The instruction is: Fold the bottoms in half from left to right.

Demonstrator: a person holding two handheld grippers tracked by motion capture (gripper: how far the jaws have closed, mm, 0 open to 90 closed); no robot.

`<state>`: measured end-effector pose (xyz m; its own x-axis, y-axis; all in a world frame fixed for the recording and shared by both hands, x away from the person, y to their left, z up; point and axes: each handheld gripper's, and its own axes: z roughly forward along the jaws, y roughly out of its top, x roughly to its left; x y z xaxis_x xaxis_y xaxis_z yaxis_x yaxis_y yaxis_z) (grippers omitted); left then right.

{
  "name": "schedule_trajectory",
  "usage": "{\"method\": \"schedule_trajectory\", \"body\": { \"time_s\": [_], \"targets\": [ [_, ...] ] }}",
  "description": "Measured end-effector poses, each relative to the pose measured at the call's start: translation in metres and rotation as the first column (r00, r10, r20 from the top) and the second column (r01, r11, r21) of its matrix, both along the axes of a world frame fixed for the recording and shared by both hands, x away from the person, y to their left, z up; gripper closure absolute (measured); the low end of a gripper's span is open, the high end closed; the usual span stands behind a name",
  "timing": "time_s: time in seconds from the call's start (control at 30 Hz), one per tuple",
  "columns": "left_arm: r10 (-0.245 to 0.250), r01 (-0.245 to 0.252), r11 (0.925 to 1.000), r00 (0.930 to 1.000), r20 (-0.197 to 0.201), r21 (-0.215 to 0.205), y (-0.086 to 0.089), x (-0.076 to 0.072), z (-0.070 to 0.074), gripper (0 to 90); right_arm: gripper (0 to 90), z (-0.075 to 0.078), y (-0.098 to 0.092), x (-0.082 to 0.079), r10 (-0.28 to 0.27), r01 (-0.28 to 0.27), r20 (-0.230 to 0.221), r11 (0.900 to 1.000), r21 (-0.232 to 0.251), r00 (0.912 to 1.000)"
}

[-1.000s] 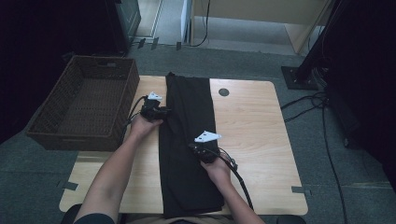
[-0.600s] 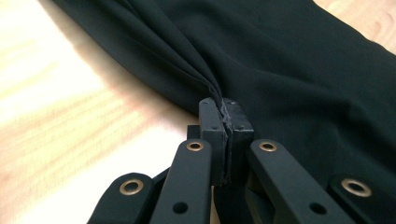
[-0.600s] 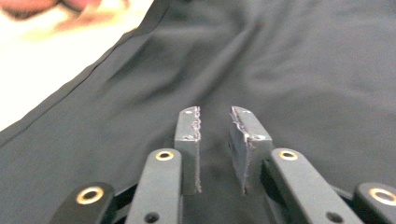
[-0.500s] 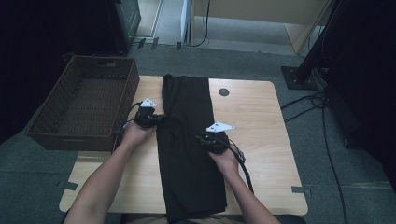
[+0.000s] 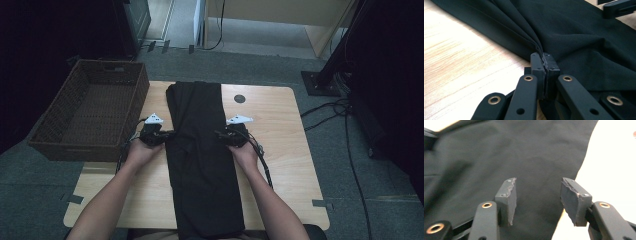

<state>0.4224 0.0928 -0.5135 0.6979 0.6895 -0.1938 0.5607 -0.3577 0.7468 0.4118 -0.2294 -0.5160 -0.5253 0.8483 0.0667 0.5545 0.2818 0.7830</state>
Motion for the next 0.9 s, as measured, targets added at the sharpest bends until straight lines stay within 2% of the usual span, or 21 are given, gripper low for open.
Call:
{"method": "schedule_trajectory", "body": {
  "time_s": [0.1,0.27,0.4,0.53,0.63,0.67,0.7,0.77,0.8,0.83,0.9],
  "targets": [
    [0.006,-0.006,1.0000,1.0000,-0.007,0.000,0.000,0.000,0.000,89.6,48.3,-0.003,0.007,0.005,-0.001,0.001,0.003,0.999,-0.039,1.0000],
    [0.015,-0.015,0.9999,0.9998,-0.017,-0.001,0.000,0.001,-0.001,89.5,49.0,-0.006,0.013,0.009,0.007,-0.007,0.005,0.999,-0.048,1.0000],
    [0.022,-0.022,0.9998,0.9991,-0.038,0.002,0.000,0.002,-0.002,89.3,61.0,-0.006,0.016,0.008,0.018,-0.018,-0.004,0.999,-0.033,0.9998],
    [0.023,-0.022,0.9997,0.9990,-0.038,0.008,-0.001,0.002,-0.002,89.3,86.6,-0.006,0.020,0.007,0.055,-0.055,-0.012,0.998,-0.013,0.9984],
    [0.022,-0.022,0.9997,0.9989,-0.041,0.010,0.000,0.002,-0.002,89.3,88.9,-0.006,0.021,0.006,0.052,-0.052,-0.021,0.999,0.003,0.9984],
    [0.015,-0.015,0.9999,0.9985,-0.052,0.006,0.001,0.001,-0.002,89.4,89.7,-0.004,0.014,0.005,0.062,-0.056,-0.088,0.996,0.070,0.9942],
    [0.015,-0.015,0.9999,0.9985,-0.052,0.006,0.001,0.001,-0.002,89.5,89.9,-0.003,0.012,0.004,0.067,-0.058,-0.111,0.995,0.082,0.9916],
    [-0.014,0.015,0.9998,0.9975,-0.069,0.013,0.002,-0.002,0.000,89.5,89.9,0.000,0.008,-0.004,0.086,-0.078,-0.130,0.995,0.061,0.9878],
    [-0.014,0.015,0.9998,0.9975,-0.069,0.013,0.002,-0.002,0.000,89.5,89.9,0.000,0.008,-0.004,0.086,-0.078,-0.130,0.995,0.061,0.9878],
    [-0.037,0.039,0.9991,0.9967,-0.072,0.020,0.000,-0.008,0.001,89.5,89.9,0.001,0.004,-0.017,0.109,-0.107,-0.122,0.994,0.027,0.9865],
    [-0.048,0.050,0.9985,0.9961,-0.074,0.022,-0.001,-0.012,0.001,89.5,89.9,0.002,0.000,-0.032,0.117,-0.116,-0.120,0.993,0.021,0.9858]
  ]
}}
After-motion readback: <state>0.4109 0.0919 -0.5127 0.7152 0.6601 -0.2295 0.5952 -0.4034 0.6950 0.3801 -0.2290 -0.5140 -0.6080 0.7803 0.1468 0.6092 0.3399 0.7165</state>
